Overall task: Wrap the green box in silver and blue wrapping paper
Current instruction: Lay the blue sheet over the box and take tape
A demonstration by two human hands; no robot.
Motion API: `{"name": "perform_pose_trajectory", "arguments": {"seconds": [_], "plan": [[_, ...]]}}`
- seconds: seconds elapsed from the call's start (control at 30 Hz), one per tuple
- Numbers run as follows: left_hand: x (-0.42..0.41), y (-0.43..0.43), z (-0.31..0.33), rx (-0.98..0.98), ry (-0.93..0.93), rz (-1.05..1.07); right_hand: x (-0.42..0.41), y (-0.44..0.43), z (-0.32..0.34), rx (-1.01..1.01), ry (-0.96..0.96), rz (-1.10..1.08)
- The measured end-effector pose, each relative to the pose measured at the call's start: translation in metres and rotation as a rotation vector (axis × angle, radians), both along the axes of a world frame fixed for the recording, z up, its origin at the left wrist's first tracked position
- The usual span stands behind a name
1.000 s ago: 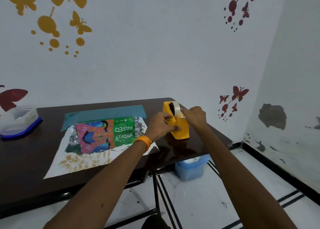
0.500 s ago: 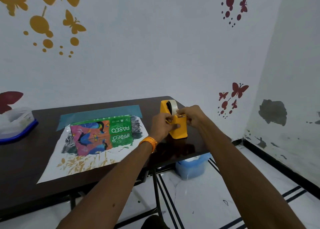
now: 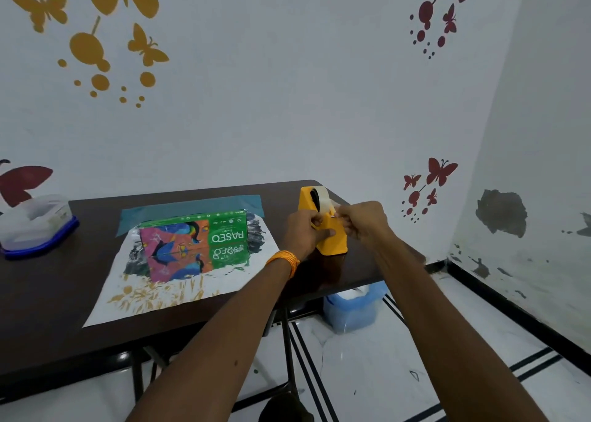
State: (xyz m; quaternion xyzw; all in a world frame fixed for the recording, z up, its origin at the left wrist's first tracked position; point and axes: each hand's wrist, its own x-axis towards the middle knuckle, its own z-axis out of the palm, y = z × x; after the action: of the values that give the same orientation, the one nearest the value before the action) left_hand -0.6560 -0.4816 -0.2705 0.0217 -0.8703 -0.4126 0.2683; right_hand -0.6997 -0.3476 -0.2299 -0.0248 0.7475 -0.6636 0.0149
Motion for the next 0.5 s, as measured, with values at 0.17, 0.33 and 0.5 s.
{"name": "perform_pose_trajectory", "arguments": {"seconds": [0.17, 0.33, 0.5], "plan": [[0.003, 0.002, 0.001, 0.016, 0.035, -0.002, 0.008, -0.001, -0.026, -0.101, -0.107, 0.0], [0.004, 0.002, 0.001, -0.007, 0.057, -0.004, 0.011, -0.003, -0.037, -0.112, -0.048, -0.036], [0.002, 0.001, 0.002, -0.019, 0.043, -0.017, 0.015, -0.003, -0.038, 0.053, 0.116, -0.058]]}}
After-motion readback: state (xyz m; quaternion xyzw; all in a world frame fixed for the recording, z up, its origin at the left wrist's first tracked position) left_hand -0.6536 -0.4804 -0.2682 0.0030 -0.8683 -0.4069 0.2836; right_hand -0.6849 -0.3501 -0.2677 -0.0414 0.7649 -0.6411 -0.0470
